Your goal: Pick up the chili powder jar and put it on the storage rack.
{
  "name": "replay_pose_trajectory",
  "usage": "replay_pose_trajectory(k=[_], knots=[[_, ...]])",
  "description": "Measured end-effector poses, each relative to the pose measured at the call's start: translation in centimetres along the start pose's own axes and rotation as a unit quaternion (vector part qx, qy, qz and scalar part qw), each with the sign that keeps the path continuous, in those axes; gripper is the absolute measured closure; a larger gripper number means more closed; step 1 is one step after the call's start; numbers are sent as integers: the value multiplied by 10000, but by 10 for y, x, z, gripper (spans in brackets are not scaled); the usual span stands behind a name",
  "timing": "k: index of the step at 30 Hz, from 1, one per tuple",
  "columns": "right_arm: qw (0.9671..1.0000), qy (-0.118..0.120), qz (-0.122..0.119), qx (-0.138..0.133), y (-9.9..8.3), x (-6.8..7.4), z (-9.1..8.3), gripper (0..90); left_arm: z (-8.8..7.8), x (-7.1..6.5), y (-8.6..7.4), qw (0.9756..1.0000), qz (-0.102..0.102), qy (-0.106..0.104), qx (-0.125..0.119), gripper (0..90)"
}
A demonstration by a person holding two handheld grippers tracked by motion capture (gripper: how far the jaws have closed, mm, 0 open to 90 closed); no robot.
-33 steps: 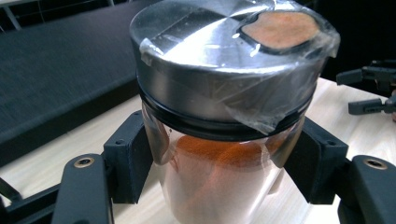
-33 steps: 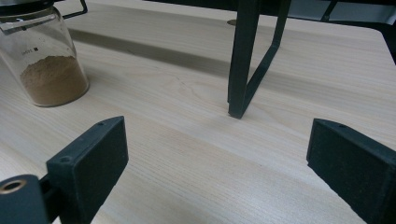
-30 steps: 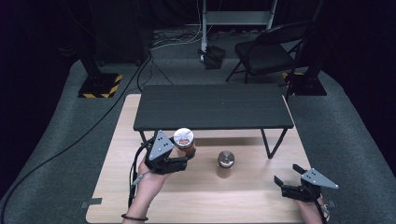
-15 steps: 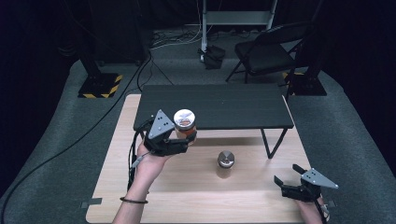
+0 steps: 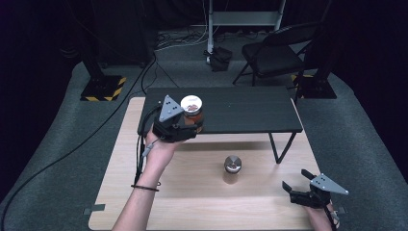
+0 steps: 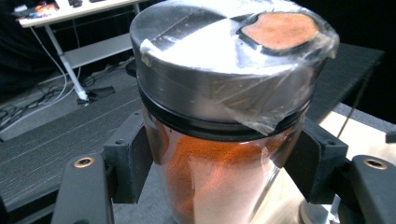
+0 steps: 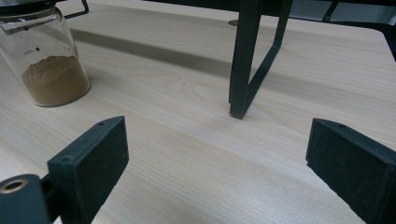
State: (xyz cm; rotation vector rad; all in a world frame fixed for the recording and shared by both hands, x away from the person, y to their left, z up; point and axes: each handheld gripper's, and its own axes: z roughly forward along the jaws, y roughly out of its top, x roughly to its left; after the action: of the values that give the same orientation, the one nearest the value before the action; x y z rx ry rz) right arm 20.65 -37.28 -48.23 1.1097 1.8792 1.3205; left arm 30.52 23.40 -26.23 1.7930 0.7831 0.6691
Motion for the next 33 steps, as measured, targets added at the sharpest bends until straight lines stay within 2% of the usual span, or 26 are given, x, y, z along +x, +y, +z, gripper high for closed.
replay_pose_trajectory(k=[8, 12, 16, 21, 25, 33], knots=[[10000, 9, -15, 22, 1, 0, 1, 54, 20, 6, 7, 9995, -181, 214, 116, 316], [10000, 12, -10, 14, 1, -1, 1, 55, 24, 7, 10, 9992, -182, 284, 195, 316], [10000, 13, -11, 19, 1, 0, 1, 55, 28, 9, 9, 9988, -264, 341, 225, 316], [10000, 14, -12, 23, 1, -1, 1, 55, 30, 12, 9, 9987, -352, 310, 209, 316], [10000, 10, -12, 24, 1, 0, 1, 55, 31, 19, 8, 9982, -504, 227, 219, 315], [10000, 8, -12, 24, 1, 0, 1, 55, 30, 20, 11, 9981, -491, 199, 300, 305]])
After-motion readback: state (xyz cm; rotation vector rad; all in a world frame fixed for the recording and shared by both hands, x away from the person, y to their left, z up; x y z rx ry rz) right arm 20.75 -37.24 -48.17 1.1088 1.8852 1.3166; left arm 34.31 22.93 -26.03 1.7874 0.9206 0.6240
